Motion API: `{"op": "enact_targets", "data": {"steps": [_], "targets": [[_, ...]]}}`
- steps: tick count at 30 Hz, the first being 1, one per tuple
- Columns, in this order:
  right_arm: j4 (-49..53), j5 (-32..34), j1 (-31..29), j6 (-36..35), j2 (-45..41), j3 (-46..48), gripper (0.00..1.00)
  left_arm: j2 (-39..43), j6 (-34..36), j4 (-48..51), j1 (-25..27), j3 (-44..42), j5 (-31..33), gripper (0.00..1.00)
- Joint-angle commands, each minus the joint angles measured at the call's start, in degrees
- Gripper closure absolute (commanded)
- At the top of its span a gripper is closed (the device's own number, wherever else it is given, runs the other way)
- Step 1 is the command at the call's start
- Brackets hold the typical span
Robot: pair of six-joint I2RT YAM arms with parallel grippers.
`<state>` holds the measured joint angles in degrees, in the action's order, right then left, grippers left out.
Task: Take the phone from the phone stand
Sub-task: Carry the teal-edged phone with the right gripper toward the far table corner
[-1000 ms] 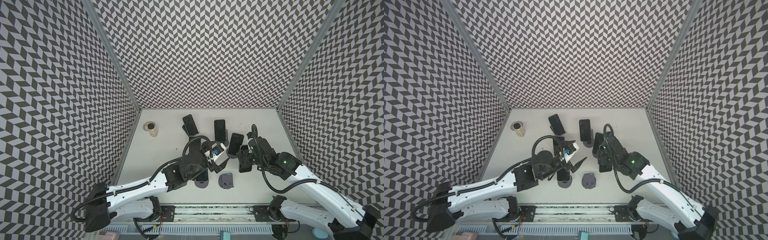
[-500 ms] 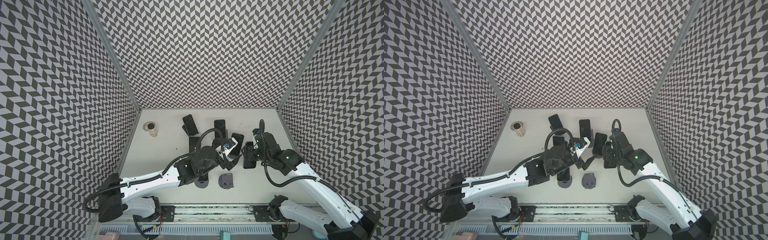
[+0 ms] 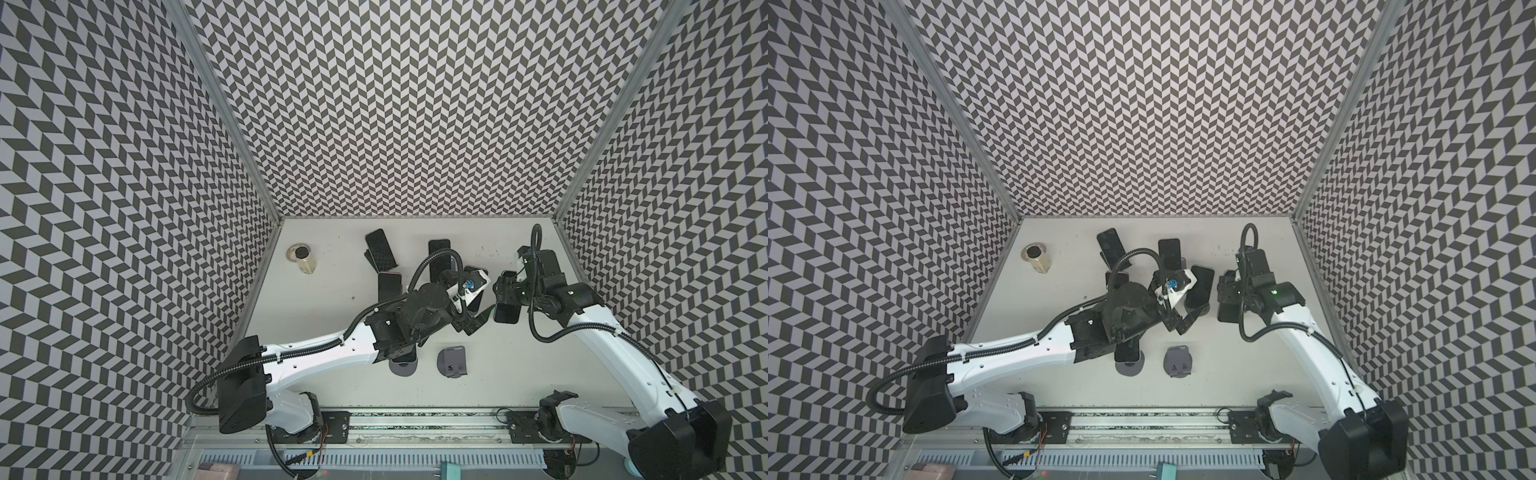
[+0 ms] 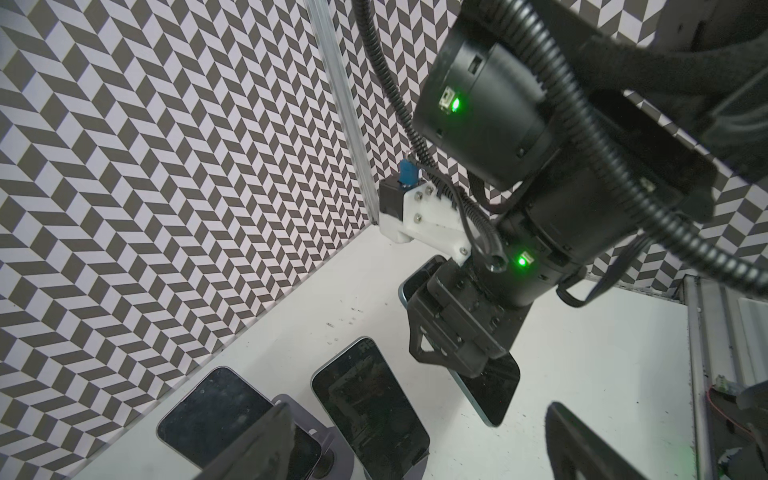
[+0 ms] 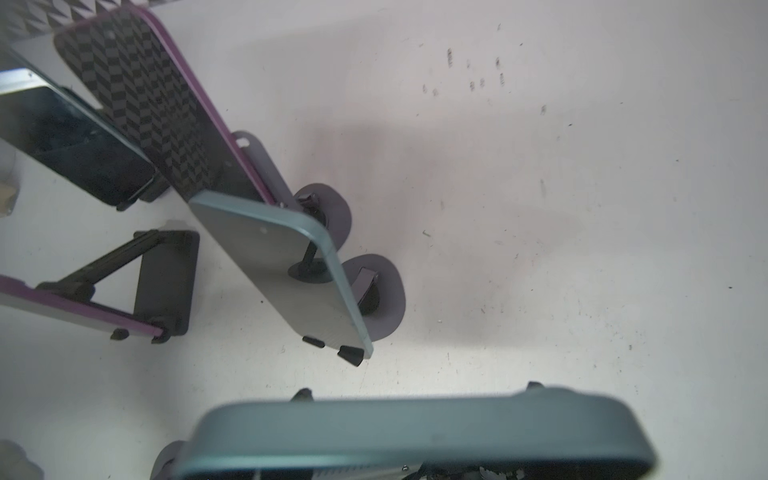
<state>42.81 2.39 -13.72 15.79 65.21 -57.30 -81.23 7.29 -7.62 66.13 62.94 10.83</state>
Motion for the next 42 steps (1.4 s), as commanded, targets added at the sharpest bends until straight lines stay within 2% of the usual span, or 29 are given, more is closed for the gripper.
{"op": "enact_targets", "data": {"steps": [1,8,15,24,27,34,42], "targets": [[-4.16,-1.71,2.84,-1.64,-0.05,-3.26,0.53,0.67,-2.21,-0.69,-0.31,2.0,-1.07,0.06],[-6.88,-2.21,8.96,-0.34,3.08,-5.43,0.53,0.49,-6.32,0.85,-2.61,2.89,-5.8,0.05],[-8.83,-1.4,11.4,0.22,9.66,-7.97,0.53,-1.04,-5.95,2.59,-5.18,5.5,-9.36,0.05],[-10.26,0.46,13.15,-1.18,19.27,-10.88,0.53,-5.89,-7.27,2.99,-8.51,10.11,-10.2,0.07],[-9.46,0.53,13.61,-1.99,24.47,-14.62,0.53,-7.73,-7.38,3.2,-9.03,11.88,-10.68,0.07],[0.84,-2.15,13.89,-4.95,40.96,-31.32,0.53,-11.44,-10.61,5.54,-10.52,15.6,-9.97,0.08],[5.38,-2.33,13.89,-6.15,50.5,-43.49,0.53,-14.07,-13.87,7.19,-12.16,18.23,-9.85,0.09]]}}
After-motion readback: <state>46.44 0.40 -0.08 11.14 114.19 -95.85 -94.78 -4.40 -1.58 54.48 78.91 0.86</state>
